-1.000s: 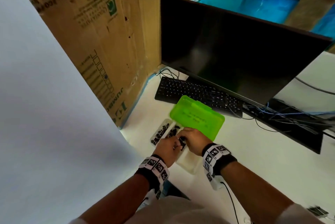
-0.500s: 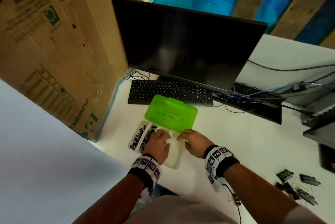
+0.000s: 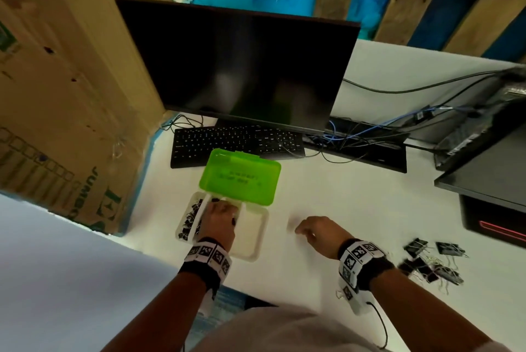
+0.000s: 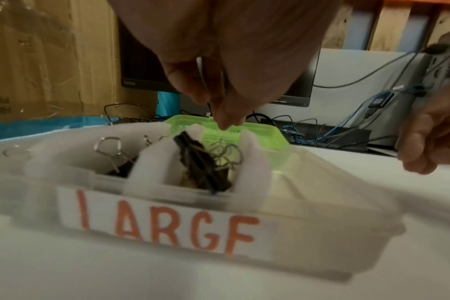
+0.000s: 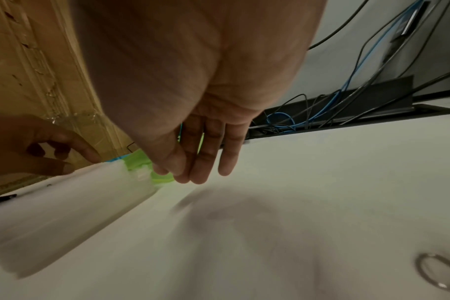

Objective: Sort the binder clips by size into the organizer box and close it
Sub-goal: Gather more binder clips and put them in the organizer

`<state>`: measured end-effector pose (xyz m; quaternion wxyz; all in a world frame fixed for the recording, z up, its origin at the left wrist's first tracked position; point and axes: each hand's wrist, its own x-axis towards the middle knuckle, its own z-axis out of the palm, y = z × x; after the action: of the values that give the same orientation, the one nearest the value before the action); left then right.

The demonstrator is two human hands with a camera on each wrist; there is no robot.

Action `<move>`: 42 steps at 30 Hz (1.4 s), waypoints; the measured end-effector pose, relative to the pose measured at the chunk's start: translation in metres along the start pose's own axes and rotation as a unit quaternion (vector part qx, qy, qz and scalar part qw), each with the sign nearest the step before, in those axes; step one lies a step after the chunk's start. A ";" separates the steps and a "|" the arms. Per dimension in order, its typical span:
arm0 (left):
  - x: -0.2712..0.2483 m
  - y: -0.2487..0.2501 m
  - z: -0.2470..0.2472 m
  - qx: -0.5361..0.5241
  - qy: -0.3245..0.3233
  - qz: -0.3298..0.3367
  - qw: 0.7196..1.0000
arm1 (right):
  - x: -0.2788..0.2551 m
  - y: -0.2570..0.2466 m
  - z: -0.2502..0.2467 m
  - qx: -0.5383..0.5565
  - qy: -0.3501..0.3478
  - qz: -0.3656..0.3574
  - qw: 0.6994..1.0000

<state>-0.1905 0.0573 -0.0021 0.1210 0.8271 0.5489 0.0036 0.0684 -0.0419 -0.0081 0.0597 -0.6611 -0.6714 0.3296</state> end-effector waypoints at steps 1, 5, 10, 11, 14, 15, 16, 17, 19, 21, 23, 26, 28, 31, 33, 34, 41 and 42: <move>0.000 0.003 0.001 -0.013 0.016 0.007 1.000 | -0.002 0.001 -0.001 0.003 0.006 0.001 1.000; -0.002 0.048 0.014 -0.115 -0.015 0.139 0.983 | -0.023 0.023 -0.006 0.010 0.026 0.053 0.998; -0.025 0.125 0.041 -0.183 -0.219 0.296 0.912 | -0.071 0.064 -0.016 -0.015 0.055 0.171 0.984; -0.029 0.138 0.046 -0.165 -0.256 0.323 0.896 | -0.083 0.070 -0.017 -0.021 0.054 0.179 0.982; -0.041 0.174 0.058 -0.102 -0.325 0.402 0.850 | -0.115 0.084 -0.010 -0.011 0.034 0.180 0.983; -0.045 0.184 0.062 -0.075 -0.337 0.431 0.833 | -0.124 0.088 -0.004 -0.001 0.025 0.178 0.984; -0.047 0.193 0.066 -0.042 -0.342 0.462 0.817 | -0.130 0.091 0.002 0.011 0.023 0.176 0.984; -0.047 0.200 0.070 -0.003 -0.339 0.491 0.802 | -0.136 0.093 0.007 0.025 0.023 0.174 0.984; -0.046 0.210 0.074 0.057 -0.301 0.529 0.791 | -0.145 0.095 0.016 0.050 0.033 0.169 0.984; -0.042 0.216 0.078 0.065 -0.243 0.533 0.808 | -0.154 0.098 0.023 0.081 0.055 0.173 0.980; -0.037 0.223 0.082 0.048 -0.218 0.510 0.831 | -0.166 0.099 0.028 0.109 0.085 0.182 0.974; -0.029 0.231 0.087 0.041 -0.257 0.469 0.844 | -0.179 0.096 0.034 0.073 0.079 0.198 0.974; -0.028 0.236 0.090 0.017 -0.278 0.444 0.852 | -0.182 0.094 0.036 0.043 0.068 0.195 0.978; -0.027 0.238 0.089 -0.028 -0.285 0.402 0.870 | -0.177 0.097 0.033 0.052 0.076 0.207 0.974; -0.026 0.237 0.090 -0.070 -0.306 0.361 0.878 | -0.169 0.099 0.023 0.066 0.105 0.224 0.967; -0.024 0.236 0.089 -0.101 -0.321 0.327 0.883 | -0.164 0.099 0.018 0.073 0.115 0.234 0.963; -0.017 0.213 0.083 -0.106 -0.280 0.274 0.914 | -0.133 0.111 -0.005 0.073 0.079 0.335 0.936; -0.016 0.207 0.083 -0.079 -0.278 0.281 0.915 | -0.130 0.114 -0.006 0.070 0.067 0.337 0.936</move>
<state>0.0025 -0.0498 -0.0379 0.3277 0.9025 0.2363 -0.1495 0.1837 -0.1704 -0.0167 0.0362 -0.8632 -0.3789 0.3317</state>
